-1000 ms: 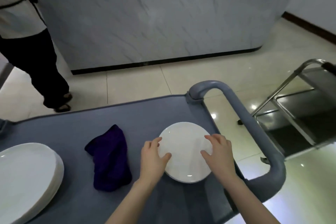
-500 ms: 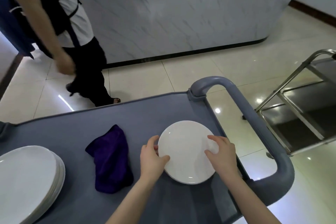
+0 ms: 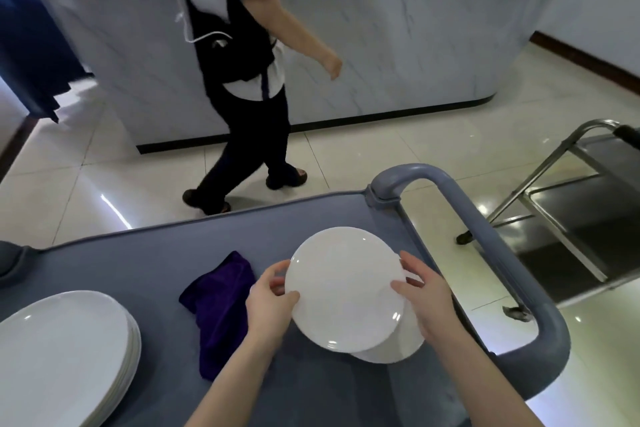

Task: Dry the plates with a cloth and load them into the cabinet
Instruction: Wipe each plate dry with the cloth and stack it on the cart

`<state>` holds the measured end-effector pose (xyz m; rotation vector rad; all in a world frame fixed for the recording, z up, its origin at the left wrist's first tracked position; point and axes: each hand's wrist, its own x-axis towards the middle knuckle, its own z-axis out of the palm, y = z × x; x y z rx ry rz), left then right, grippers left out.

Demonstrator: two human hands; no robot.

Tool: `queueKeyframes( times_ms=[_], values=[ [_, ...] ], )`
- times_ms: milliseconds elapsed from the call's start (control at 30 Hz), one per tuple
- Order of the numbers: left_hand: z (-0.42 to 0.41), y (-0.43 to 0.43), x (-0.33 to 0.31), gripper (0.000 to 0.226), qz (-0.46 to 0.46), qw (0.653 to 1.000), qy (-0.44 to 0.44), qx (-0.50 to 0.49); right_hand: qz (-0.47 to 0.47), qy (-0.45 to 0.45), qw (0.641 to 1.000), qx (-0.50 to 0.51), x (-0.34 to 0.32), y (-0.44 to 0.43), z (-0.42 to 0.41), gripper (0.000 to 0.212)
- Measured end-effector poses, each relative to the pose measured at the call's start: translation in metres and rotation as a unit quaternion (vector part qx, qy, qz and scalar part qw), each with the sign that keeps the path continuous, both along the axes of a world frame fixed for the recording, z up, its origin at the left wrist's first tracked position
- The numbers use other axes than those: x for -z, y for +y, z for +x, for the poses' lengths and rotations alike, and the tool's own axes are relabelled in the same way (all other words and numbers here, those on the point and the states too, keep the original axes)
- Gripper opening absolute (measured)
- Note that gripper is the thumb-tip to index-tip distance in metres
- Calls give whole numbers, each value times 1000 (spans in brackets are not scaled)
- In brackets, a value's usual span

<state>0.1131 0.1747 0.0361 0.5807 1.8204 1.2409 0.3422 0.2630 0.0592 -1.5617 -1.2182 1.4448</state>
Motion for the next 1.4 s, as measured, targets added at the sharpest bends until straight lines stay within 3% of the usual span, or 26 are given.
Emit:
queueKeyframes(
  times_ms=[133, 367, 467, 567, 633, 733, 900, 967, 1067, 1133, 1233, 1400],
  values=[
    [-37, -10, -6, 53, -2, 998, -37, -43, -24, 24, 996, -82, -3, -4, -26, 45],
    [-80, -37, -10, 55, 16, 997, -15, -69, -82, 88, 980, -158, 2, -15, -80, 57],
    [-94, -45, -9, 52, 21, 998, -3, -54, -96, 97, 979, -154, 5, -13, -92, 56],
    [-108, -52, -1, 34, 18, 998, 18, -63, -104, 106, 979, -136, 8, -10, -97, 53],
    [-115, -56, 7, 29, -4, 995, 67, -80, -102, 105, 982, -120, 9, -8, -94, 52],
    [-122, -56, 21, 45, -54, 983, 163, -62, -100, 105, 983, -113, 11, -7, -86, 53],
    [-131, -38, 37, 74, -154, 937, 289, 124, -106, 90, 983, -118, 15, -13, -78, 52],
    [-132, -34, 44, 80, -192, 918, 311, 153, -107, 86, 983, -123, 17, -17, -78, 51],
    [-135, -30, 48, 64, -251, 879, 374, 158, -107, 81, 983, -123, 18, -22, -78, 51],
    [-138, -31, 45, 26, -229, 893, 355, 155, -108, 80, 983, -127, 18, -25, -77, 52],
    [-143, -38, 30, 28, -171, 936, 281, 121, -107, 80, 983, -127, 15, -29, -75, 52],
    [-147, -57, -20, 11, -32, 967, 251, 42, -101, 93, 983, -120, 5, -33, -77, 49]
  ],
)
